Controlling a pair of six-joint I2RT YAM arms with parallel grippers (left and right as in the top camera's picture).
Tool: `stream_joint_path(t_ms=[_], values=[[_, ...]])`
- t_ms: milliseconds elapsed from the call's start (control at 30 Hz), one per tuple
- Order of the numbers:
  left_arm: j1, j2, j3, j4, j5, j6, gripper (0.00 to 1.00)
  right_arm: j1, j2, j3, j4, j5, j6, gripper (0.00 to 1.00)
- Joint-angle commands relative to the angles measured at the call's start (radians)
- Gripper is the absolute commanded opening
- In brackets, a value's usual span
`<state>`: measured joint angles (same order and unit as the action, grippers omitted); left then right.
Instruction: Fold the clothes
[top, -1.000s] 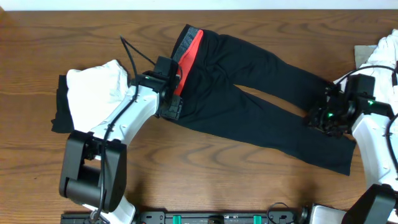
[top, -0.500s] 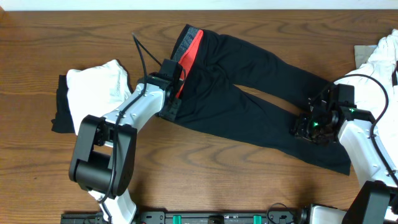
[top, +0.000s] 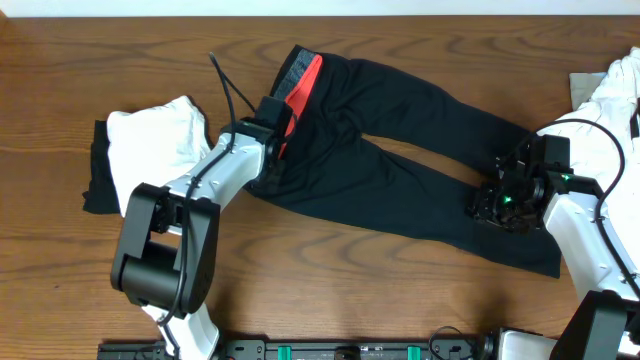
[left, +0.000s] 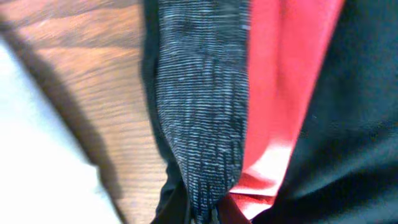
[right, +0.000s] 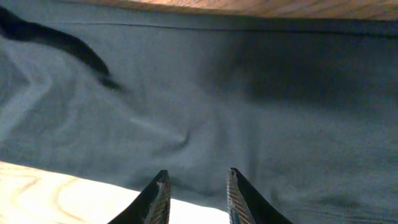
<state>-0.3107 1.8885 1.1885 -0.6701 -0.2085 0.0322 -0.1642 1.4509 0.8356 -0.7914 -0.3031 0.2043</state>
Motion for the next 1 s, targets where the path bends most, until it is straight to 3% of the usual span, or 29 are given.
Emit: stream_joint_path(t_ms=[0,33,133,333,633,667,867,967], values=[[0.046,-0.034,0.032,-0.019,-0.043,-0.136,0.16,0.008,-0.006,-0.006,0.002,0.015,0.012,0.27],[0.060,-0.032,0.031,-0.027,-0.043,-0.157,0.27,0.008,-0.006,-0.011,0.002,0.015,0.012,0.25],[0.094,-0.031,0.029,-0.051,-0.043,-0.174,0.34,0.008,-0.006,-0.033,0.008,0.015,0.012,0.20],[0.151,-0.033,0.029,-0.083,-0.015,-0.224,0.36,0.008,-0.006,-0.124,0.052,0.023,0.044,0.12],[0.155,-0.033,0.029,-0.084,-0.001,-0.198,0.35,0.008,-0.007,-0.158,0.089,0.064,0.030,0.13],[0.155,-0.033,0.029,-0.084,-0.001,-0.195,0.35,0.007,-0.007,-0.156,0.083,0.064,0.026,0.13],[0.155,-0.033,0.029,-0.085,-0.001,-0.190,0.08,-0.001,-0.024,-0.111,0.003,0.064,0.006,0.12],[0.155,-0.035,0.029,-0.085,0.012,-0.190,0.06,-0.020,-0.059,-0.095,-0.056,0.064,0.009,0.13]])
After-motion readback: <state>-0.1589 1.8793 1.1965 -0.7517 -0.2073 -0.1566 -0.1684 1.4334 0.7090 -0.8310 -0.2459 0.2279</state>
